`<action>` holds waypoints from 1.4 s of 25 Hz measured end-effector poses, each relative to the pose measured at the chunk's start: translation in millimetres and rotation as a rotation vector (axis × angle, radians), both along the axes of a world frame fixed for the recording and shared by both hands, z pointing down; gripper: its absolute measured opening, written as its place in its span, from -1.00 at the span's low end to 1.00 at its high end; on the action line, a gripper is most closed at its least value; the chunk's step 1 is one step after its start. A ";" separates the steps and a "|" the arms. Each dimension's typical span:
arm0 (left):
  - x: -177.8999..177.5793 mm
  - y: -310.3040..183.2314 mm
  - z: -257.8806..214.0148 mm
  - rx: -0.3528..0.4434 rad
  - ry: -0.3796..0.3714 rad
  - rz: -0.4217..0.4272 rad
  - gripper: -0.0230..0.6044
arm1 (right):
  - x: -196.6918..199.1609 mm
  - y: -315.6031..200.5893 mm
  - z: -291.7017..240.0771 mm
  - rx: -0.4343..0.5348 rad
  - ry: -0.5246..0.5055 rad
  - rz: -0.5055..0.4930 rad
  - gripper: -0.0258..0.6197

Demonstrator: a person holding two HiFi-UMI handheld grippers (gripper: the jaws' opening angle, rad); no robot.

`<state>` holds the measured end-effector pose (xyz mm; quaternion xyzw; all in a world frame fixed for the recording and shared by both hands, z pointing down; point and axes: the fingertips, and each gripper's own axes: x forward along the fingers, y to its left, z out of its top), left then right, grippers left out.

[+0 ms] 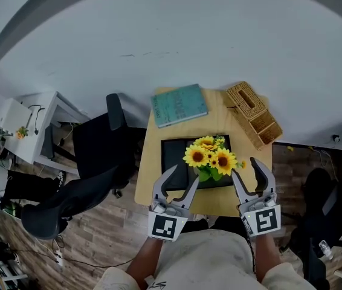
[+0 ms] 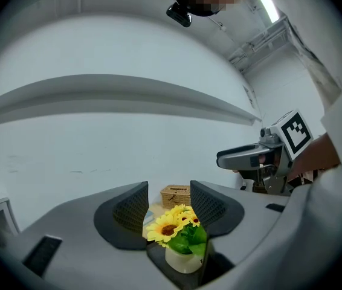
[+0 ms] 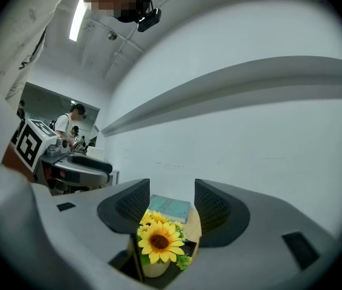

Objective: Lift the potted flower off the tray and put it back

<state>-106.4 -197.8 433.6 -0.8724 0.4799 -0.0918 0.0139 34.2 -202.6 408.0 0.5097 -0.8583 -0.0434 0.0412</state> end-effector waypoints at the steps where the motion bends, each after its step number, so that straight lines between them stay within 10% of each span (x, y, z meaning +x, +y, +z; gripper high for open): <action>1: 0.5 0.5 1.9 -0.003 0.000 0.003 -0.24 | -1.0 0.5 2.6 -0.003 0.003 0.000 -0.20; 35: -0.2 18.3 166.0 -0.301 -0.193 0.077 -0.13 | -15.4 19.0 190.2 -0.454 0.128 -0.124 -0.01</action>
